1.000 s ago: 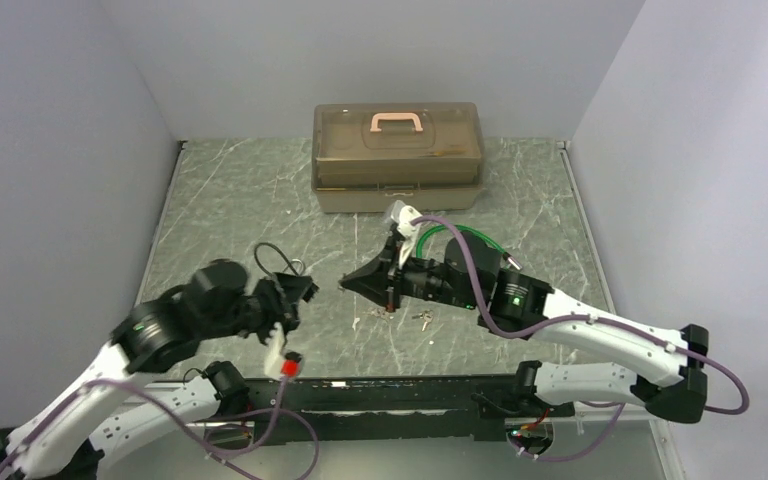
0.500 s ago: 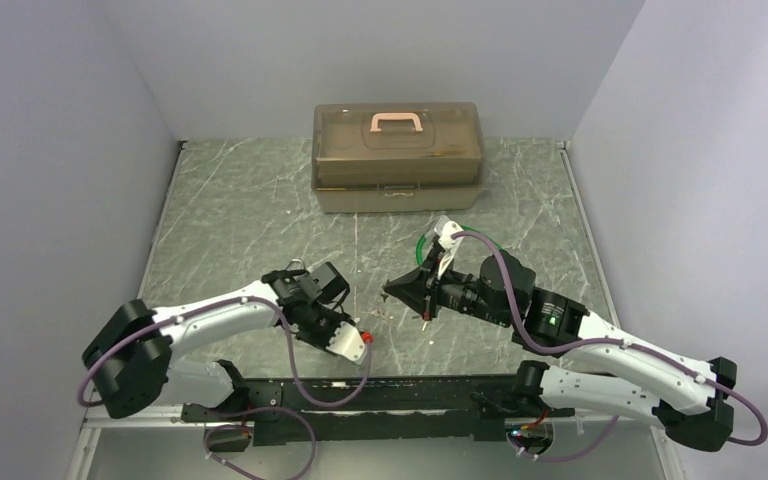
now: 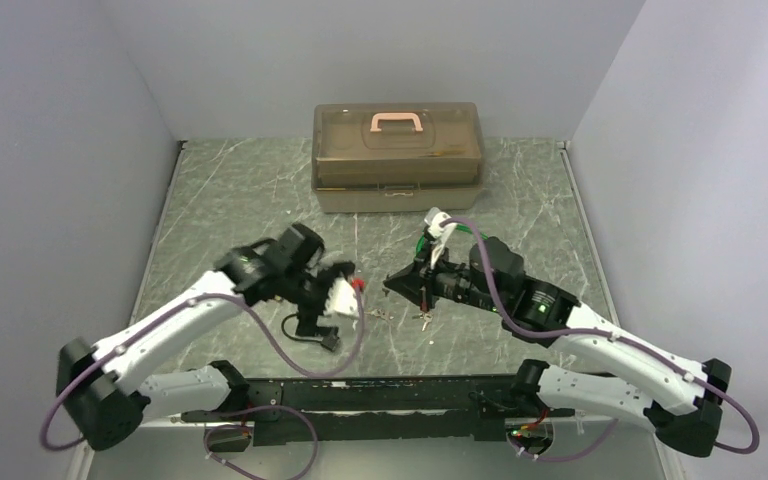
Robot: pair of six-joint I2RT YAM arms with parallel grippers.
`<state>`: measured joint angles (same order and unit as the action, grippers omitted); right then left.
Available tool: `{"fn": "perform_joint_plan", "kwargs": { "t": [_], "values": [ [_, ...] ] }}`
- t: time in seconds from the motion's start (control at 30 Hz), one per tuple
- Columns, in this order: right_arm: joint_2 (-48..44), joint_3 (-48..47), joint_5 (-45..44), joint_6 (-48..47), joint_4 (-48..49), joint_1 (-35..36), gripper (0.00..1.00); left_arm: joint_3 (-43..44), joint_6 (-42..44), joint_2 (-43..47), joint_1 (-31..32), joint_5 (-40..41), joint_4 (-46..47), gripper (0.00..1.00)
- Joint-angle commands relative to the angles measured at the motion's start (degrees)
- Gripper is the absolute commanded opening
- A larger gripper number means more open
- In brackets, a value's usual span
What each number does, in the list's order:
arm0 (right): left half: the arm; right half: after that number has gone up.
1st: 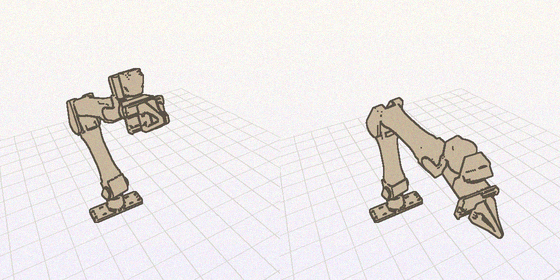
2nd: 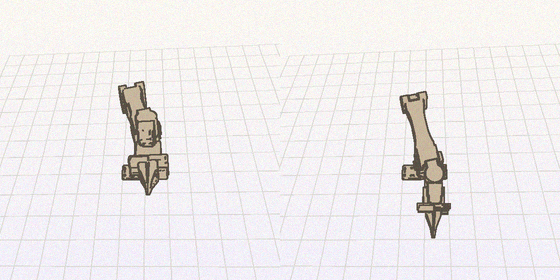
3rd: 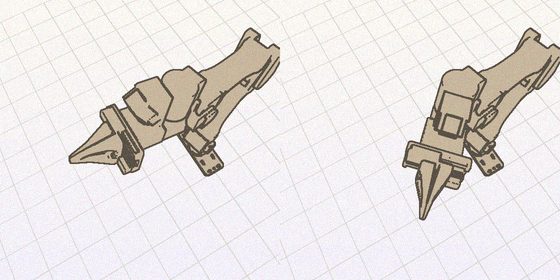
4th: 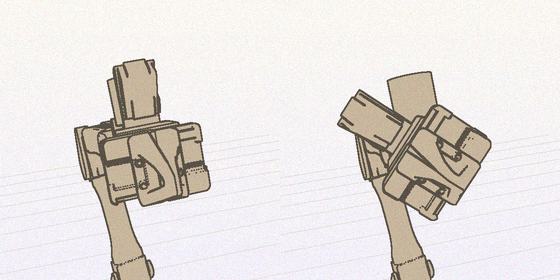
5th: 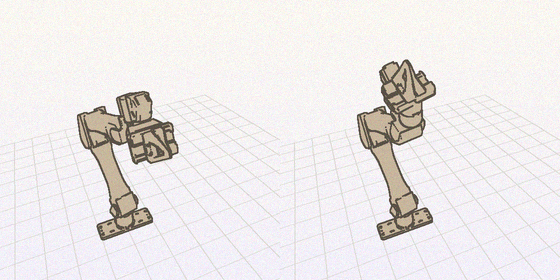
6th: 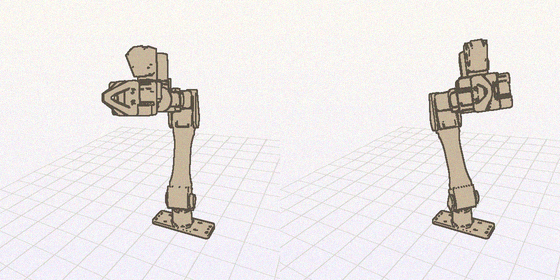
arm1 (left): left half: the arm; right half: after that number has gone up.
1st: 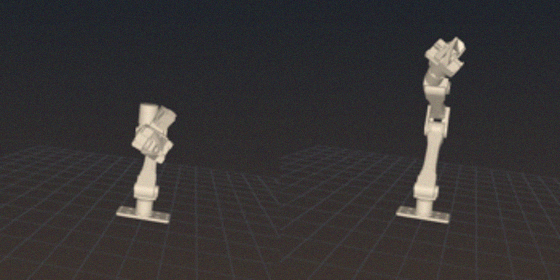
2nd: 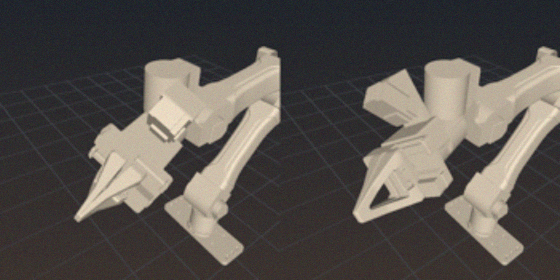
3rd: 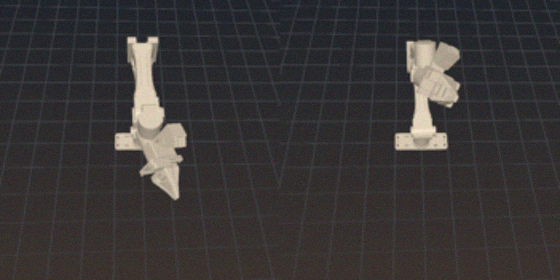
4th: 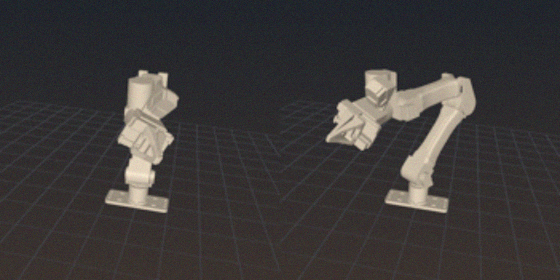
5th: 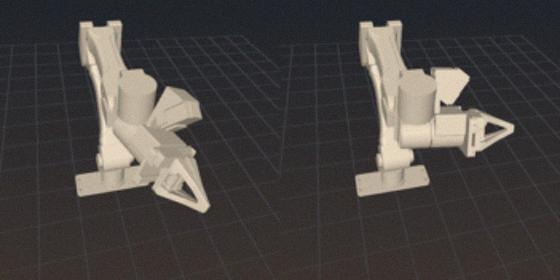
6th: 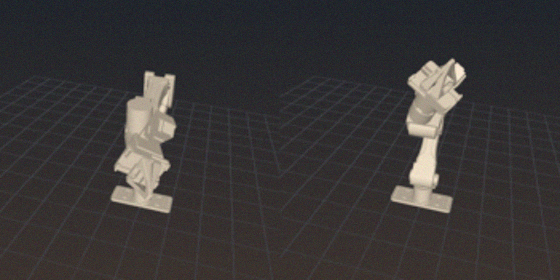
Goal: Unlock with the key
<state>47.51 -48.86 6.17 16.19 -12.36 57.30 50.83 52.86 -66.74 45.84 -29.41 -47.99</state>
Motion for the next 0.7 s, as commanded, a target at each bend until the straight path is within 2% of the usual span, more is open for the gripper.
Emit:
{"fn": "perform_joint_plan", "kwargs": {
  "t": [0.0,0.17,0.27,0.37,0.53,0.67],
  "values": [
    [5.5,-6.1,9.1,-2.6,-1.5,-0.3,0.00,14.1,-4.1,7.5,-7.0,-14.1,-8.1,0.99],
    [12.6,-11.8,20.0,-5.1,-2.5,-0.3,0.00,25.6,-11.3,7.0,-14.6,-25.6,-13.3,0.99],
    [16.5,-15.5,29.0,-7.3,-4.4,-0.3,0.00,28.1,-9.6,6.1,-16.4,-32.3,-19.1,0.99],
    [21.0,-21.4,32.7,-10.4,-9.1,0.1,0.00,27.9,-9.0,6.0,-16.9,-36.2,-20.7,0.99],
    [25.8,-27.0,32.3,-13.5,-13.9,2.7,0.00,29.7,-10.8,4.4,-17.0,-37.8,-20.7,0.78],
    [26.8,-28.2,30.9,-14.2,-14.5,3.4,0.00,31.2,-10.9,3.0,-17.4,-39.0,-22.7,0.73]
  ]
}}
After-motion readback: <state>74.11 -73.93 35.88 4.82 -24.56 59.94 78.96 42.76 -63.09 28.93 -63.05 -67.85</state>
